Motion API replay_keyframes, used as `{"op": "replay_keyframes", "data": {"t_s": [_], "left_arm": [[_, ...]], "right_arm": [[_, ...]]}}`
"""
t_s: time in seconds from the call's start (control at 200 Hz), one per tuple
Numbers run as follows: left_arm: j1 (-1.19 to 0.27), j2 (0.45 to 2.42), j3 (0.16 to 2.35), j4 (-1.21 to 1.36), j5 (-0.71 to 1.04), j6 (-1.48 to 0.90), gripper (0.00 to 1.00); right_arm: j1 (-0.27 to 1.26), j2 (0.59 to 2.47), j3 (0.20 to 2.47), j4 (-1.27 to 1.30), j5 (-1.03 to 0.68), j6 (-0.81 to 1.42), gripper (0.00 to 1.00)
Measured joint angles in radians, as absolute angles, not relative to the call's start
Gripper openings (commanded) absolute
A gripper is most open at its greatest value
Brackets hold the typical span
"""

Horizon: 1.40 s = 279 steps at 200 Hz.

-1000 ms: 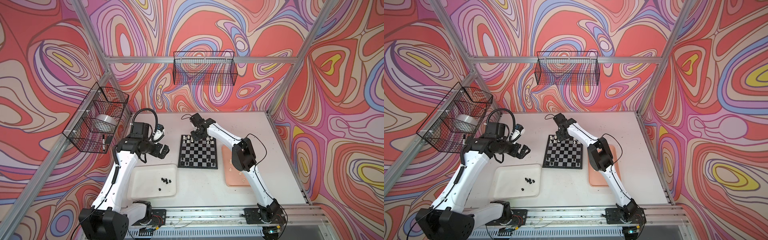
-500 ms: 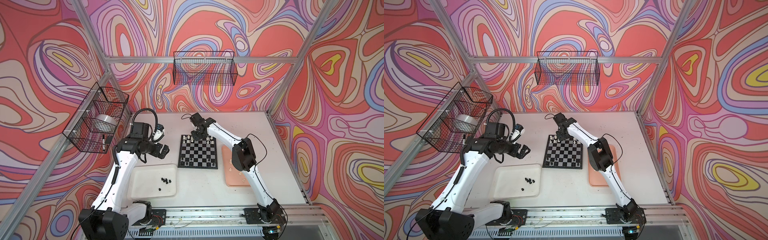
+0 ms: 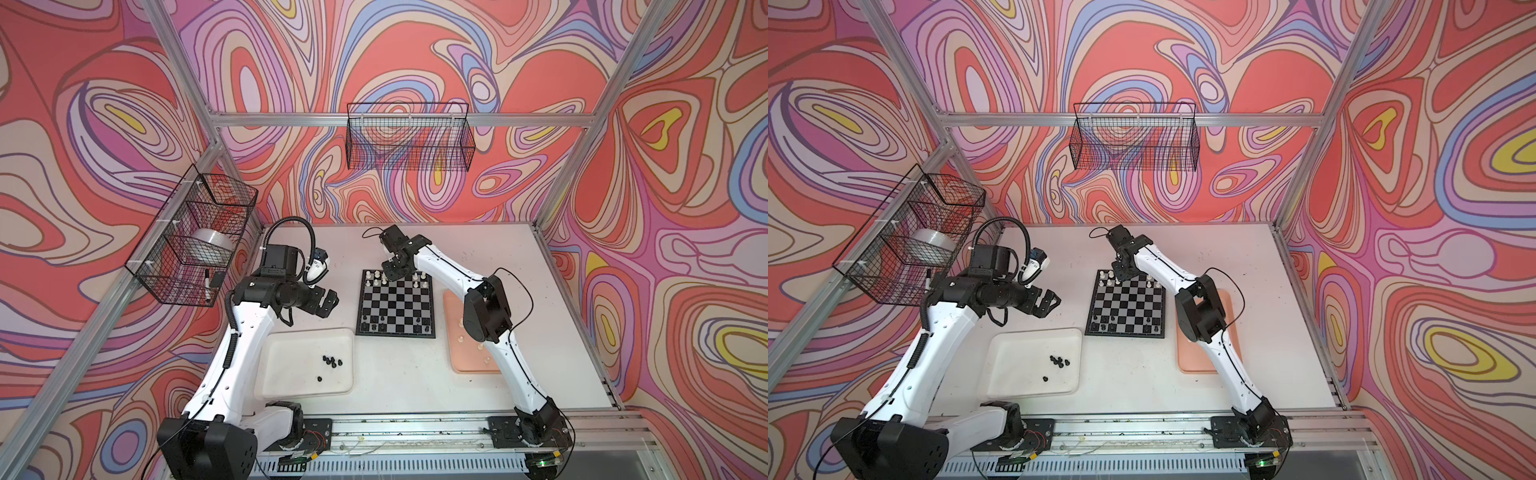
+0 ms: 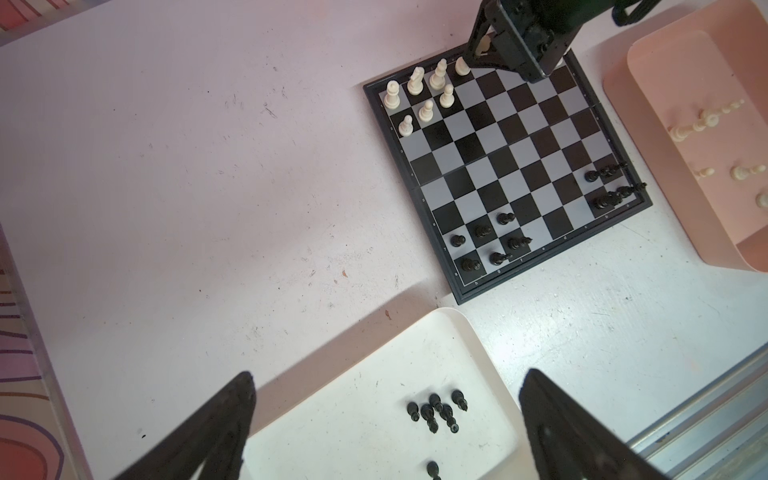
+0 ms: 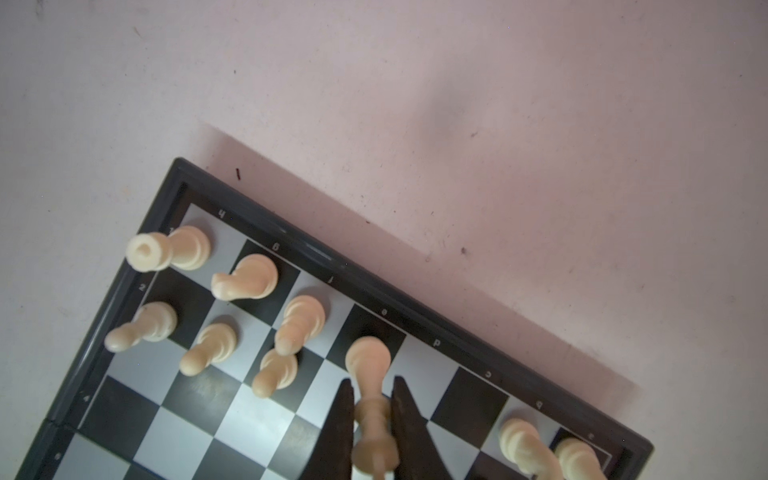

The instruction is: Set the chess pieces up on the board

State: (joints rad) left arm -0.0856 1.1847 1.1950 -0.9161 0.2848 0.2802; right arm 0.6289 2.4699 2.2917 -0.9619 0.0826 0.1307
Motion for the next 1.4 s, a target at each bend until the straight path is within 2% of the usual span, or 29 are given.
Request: {"op": "replay_keyframes", "data": {"t_s": [0.376, 0.706, 0.821, 1.037, 1.397], "left_arm": [[-0.086, 1.185, 1.188, -0.916, 0.284, 0.28, 1.0], [-0.086, 1.184, 1.187, -0.916, 0.285, 0.28, 1.0], [-0.086, 1.184, 1.187, -0.916, 0.285, 0.28, 1.0], [-0.086, 1.184, 1.185, -0.916, 0.284, 0.28, 1.0], [-0.086, 1.183, 1.184, -0.916, 0.285, 0.28, 1.0]], "right_arm": [[0.629, 2.484, 2.294, -0.966, 0.082, 0.131, 0.18], [0.629, 2.484, 2.294, -0.965, 0.082, 0.131, 0.23], [0.629, 2.484, 2.294, -0.965, 0.082, 0.131, 0.22], [0.629, 2.484, 2.295, -0.964, 0.079, 0.129, 0.15], [0.629, 2.486, 2.315, -0.956, 0.078, 0.127, 0.17]]}}
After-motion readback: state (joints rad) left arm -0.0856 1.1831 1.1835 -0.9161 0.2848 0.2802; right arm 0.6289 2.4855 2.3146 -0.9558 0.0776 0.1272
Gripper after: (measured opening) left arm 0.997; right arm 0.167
